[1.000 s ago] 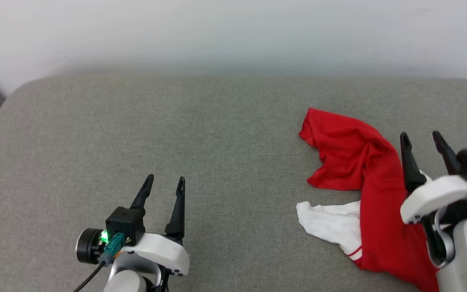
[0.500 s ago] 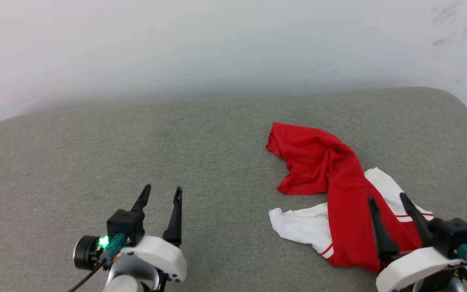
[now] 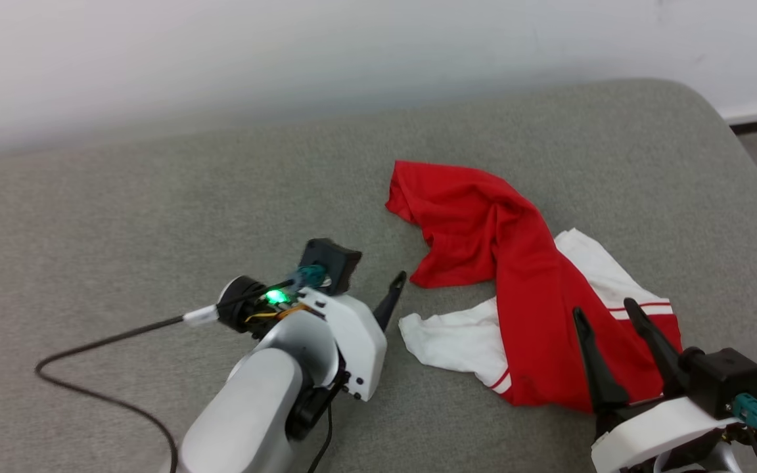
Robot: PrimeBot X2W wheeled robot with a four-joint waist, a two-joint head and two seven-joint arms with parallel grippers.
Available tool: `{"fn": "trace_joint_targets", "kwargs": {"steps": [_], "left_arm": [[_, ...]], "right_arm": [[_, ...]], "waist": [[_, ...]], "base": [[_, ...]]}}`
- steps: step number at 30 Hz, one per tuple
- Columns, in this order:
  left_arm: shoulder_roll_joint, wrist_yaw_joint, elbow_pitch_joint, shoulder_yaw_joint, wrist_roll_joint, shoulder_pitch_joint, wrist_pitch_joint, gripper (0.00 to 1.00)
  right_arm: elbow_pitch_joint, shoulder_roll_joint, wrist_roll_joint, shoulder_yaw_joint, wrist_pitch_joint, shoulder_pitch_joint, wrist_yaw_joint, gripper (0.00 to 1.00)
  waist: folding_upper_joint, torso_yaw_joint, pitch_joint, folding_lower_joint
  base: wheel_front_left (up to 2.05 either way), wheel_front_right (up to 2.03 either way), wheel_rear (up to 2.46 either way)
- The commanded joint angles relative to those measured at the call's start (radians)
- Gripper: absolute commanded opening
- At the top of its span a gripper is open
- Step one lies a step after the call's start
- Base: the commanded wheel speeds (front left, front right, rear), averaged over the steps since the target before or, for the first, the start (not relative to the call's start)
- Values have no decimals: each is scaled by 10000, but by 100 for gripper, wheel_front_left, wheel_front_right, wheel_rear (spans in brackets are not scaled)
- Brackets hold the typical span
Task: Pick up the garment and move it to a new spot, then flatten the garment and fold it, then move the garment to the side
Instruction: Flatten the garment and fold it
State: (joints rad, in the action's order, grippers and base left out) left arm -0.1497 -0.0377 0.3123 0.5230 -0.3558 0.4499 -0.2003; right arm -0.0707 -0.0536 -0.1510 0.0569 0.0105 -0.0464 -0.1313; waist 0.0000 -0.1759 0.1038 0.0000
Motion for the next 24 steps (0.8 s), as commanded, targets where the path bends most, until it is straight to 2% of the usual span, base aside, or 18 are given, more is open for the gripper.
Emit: {"fn": "trace_joint_targets", "kwargs": {"steps": [1,8,15,16,17,18,21,24], "left_arm": [[12,-140,131,171,41,274,-292,100],[107,-738,1114,1288,-19,1313,-2196,100],[-47,-881,2513,2150,-287,1595,-4205,100],[-51,-900,2640,2260,-381,1564,-4401,67],[-34,-915,2669,2339,-445,1567,-4428,29],[-11,-924,2685,2418,-484,1574,-4442,0],[15,-919,2413,2377,-494,1712,-3763,0],[-117,-729,2040,2119,-393,1898,-2904,0]], "right_arm": [[13,43,-93,34,96,187,10,100],[389,45,-250,64,462,616,10,100],[773,45,-437,132,713,876,10,100],[809,45,-489,139,730,893,10,100],[847,45,-516,146,755,901,10,100],[877,45,-511,133,759,886,10,100],[985,44,-567,29,716,799,10,100],[1030,44,-560,-123,612,712,10,100]], "waist": [[0,-311,544,0],[0,-622,1419,0],[0,-767,1611,0],[0,-770,1607,0],[0,-766,1586,0],[0,-755,1558,0],[0,-621,1385,0],[0,-373,1117,0]], "base": [[0,0,0],[0,0,0],[0,0,0],[0,0,0],[0,0,0],[0,0,0],[0,0,0],[0,0,0]]}}
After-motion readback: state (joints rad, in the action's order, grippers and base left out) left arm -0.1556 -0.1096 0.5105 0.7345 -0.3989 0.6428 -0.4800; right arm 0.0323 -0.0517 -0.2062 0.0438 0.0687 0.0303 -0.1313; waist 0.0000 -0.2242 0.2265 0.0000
